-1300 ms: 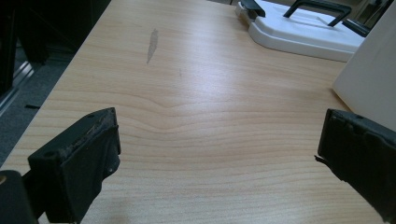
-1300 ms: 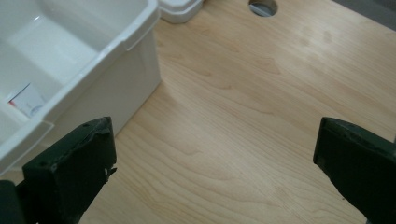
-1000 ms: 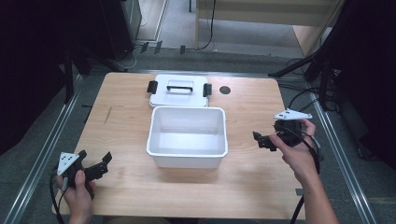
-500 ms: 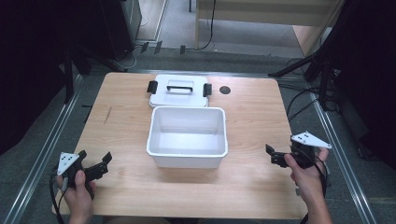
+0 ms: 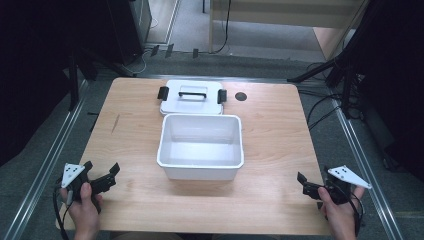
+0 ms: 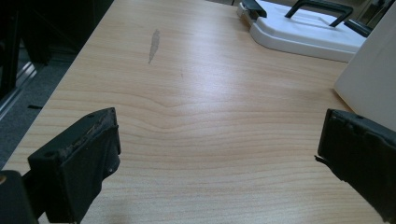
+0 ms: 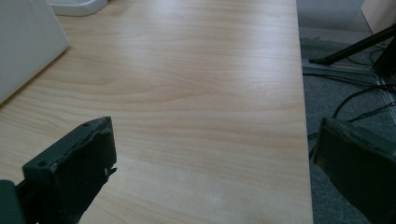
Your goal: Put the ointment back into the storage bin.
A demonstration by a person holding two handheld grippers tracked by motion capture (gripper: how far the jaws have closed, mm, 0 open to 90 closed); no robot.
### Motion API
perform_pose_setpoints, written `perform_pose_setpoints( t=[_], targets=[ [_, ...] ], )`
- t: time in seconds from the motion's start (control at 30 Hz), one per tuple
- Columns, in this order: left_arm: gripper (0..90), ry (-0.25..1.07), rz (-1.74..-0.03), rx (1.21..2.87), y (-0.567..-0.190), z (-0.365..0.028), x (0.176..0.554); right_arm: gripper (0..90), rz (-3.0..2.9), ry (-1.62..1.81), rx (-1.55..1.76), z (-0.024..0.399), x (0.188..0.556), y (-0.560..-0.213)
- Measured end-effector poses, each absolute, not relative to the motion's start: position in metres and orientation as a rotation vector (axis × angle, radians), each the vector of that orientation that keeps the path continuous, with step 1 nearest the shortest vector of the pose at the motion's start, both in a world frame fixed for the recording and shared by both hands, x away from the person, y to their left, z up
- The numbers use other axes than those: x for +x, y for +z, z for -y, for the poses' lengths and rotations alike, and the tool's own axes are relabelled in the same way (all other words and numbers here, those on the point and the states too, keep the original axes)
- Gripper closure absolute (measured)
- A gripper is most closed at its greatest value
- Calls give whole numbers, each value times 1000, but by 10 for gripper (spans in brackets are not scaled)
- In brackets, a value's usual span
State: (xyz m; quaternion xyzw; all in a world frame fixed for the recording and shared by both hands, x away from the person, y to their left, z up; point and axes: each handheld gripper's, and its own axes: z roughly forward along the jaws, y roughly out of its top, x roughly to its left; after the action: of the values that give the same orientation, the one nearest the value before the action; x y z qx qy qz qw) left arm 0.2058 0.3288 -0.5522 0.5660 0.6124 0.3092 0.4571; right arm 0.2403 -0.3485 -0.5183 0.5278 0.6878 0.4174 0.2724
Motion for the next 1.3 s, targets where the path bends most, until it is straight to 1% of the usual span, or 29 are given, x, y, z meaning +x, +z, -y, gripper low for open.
perform_pose_setpoints(
  t=[0.4, 0.67, 0.7, 0.8, 0.83, 1.0, 1.1, 1.3],
  targets=[
    [0, 764, -1510, 1392, -552, -329, 206, 0, -1802, 1150, 1459, 370, 213, -534],
    [0, 763, -1511, 1393, -552, -329, 206, 1, -1768, 1173, 1467, 372, 206, -541],
    [0, 763, -1511, 1394, -552, -329, 206, 9, -1760, 1172, 1471, 372, 206, -543],
    [0, 764, -1510, 1393, -552, -329, 206, 105, -1731, 1164, 1470, 371, 206, -546],
    [0, 761, -1511, 1395, -552, -329, 206, 122, -1719, 1160, 1471, 371, 206, -546],
    [0, 757, -1509, 1401, -552, -329, 206, 126, -1754, 1154, 1460, 367, 206, -546],
    [0, 756, -1508, 1405, -552, -329, 206, 130, -1777, 1150, 1506, 367, 208, -547],
    [0, 756, -1505, 1408, -552, -328, 207, 129, -1733, 1206, 1520, 372, 205, -547]
  ],
)
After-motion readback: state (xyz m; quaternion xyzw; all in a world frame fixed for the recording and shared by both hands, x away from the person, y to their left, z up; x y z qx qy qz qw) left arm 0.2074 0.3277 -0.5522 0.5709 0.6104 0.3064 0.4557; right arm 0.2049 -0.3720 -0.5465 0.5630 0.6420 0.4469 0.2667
